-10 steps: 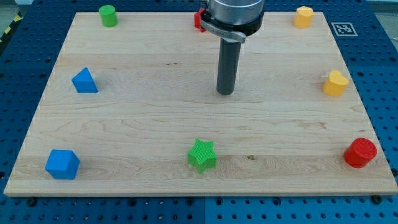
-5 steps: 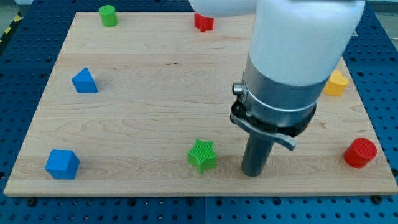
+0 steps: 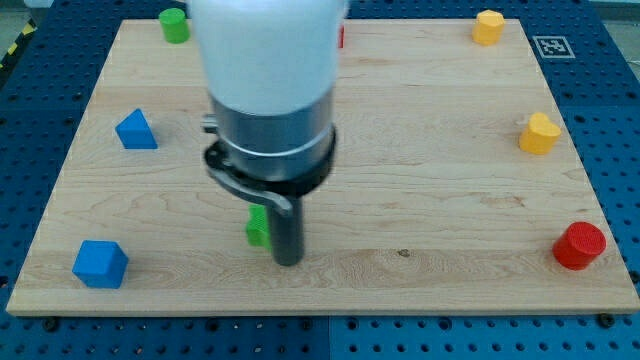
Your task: Slide the green star towards the blue triangle
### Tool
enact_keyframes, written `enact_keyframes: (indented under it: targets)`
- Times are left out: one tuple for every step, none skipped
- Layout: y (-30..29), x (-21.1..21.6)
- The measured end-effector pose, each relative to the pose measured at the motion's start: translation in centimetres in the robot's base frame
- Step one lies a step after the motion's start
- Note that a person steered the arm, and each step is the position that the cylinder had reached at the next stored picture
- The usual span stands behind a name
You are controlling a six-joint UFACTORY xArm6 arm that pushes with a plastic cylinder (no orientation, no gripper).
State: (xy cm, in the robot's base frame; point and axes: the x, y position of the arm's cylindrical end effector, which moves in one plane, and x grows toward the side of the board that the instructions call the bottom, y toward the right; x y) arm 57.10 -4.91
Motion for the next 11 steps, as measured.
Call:
enact_keyframes:
  targets:
    - [-1.5,-0.6]
    - [-1.5,-1.0]
    - [-0.9,-1.6]
    - [0.5,-2.3]
    - [1.1,-3.2]
    - [0.9,-4.6]
    - [-1.7,-4.6]
    - [-5.9,-4.9]
    - [-9.6,-5.2]
    - [-11.6,-5.2]
    - [-12.4,-5.2]
